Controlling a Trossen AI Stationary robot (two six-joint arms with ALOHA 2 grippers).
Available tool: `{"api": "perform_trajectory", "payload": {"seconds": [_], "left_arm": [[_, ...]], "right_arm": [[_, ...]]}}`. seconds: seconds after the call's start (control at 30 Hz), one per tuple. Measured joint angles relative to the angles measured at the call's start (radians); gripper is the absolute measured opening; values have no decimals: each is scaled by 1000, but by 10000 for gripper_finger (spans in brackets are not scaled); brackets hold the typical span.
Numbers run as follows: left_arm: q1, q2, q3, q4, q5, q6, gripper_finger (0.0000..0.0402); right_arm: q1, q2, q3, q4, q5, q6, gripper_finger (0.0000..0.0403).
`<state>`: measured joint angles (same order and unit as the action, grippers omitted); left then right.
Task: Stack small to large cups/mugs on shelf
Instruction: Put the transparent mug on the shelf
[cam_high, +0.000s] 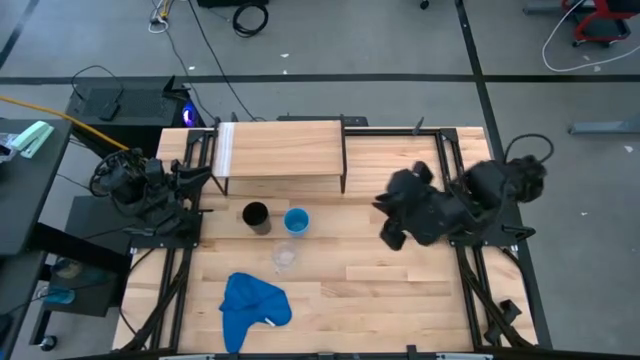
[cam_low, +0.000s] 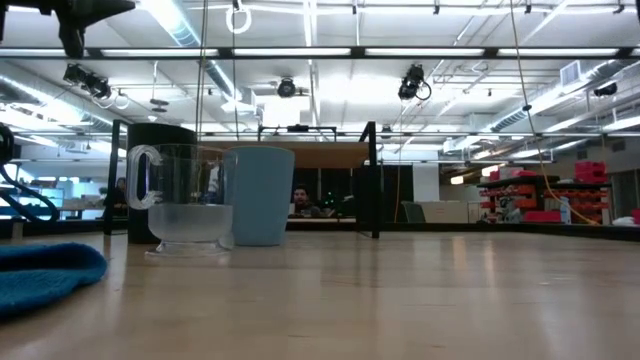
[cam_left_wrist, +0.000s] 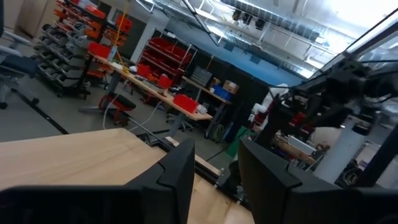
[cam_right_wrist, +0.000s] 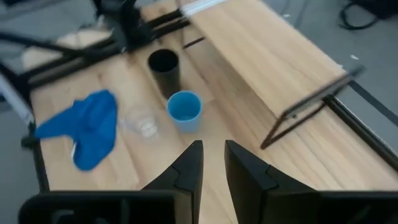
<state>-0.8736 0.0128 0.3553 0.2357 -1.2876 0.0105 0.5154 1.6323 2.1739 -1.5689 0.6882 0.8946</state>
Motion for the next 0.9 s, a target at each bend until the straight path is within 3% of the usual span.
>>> {"api": "perform_trajectory", "payload": {"seconds": [0.17,0.3,0.47,0.77,0.9], "left_arm": [[0,0,0,-1,40,-1,134],[0,0,0,-2,78,-14,130],[0,37,0,7,179,-95,130],[0,363,30,199,187,-138,119],[0,544,133,195,93,-135,109]], "right_arm": [[111,-118,-224,-2,139,282,73],[152,-208,-440,47,151,491,73],[163,-309,-685,219,149,540,73],[161,-470,-956,293,149,602,73],[161,-534,-1034,310,150,606,73]]}}
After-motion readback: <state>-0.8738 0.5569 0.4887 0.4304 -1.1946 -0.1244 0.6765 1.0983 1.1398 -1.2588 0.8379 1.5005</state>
